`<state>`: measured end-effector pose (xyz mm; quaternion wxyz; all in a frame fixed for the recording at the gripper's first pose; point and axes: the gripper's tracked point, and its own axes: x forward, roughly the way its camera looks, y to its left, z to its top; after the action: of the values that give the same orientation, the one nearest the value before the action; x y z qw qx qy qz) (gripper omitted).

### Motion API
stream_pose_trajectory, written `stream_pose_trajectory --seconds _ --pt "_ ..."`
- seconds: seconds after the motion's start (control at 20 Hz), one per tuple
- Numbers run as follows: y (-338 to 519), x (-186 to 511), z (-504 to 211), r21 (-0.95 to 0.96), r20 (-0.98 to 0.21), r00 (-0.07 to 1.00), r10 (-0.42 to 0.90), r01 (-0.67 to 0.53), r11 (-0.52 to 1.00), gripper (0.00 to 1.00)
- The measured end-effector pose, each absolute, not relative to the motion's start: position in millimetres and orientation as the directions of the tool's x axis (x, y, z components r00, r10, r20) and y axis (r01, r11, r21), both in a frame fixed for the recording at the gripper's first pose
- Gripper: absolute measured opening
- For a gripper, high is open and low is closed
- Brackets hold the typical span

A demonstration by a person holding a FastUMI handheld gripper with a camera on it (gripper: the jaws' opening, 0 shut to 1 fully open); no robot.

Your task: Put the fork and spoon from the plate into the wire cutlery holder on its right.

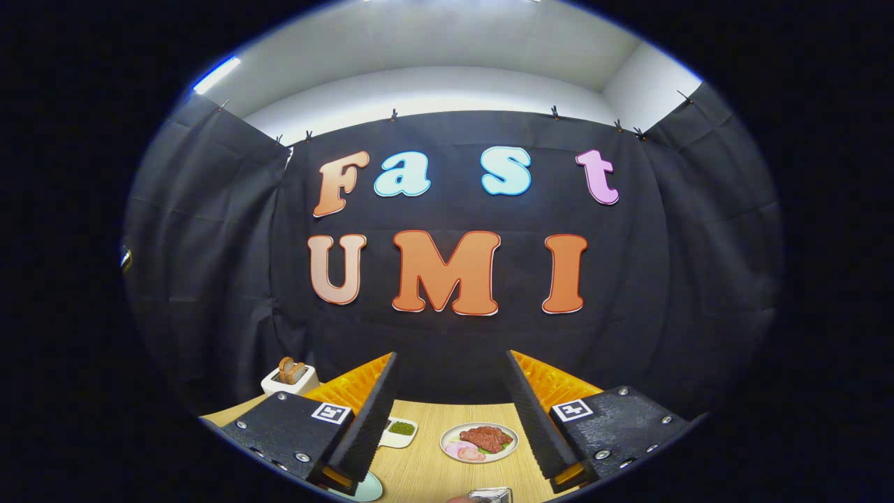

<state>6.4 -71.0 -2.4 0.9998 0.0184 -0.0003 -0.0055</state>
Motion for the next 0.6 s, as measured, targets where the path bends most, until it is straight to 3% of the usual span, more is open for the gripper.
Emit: stream_pose_trajectory --seconds 0.6 --pt "-63 5 13 0.010 0.035 0.999 -0.004 0.004 1.000 0.96"
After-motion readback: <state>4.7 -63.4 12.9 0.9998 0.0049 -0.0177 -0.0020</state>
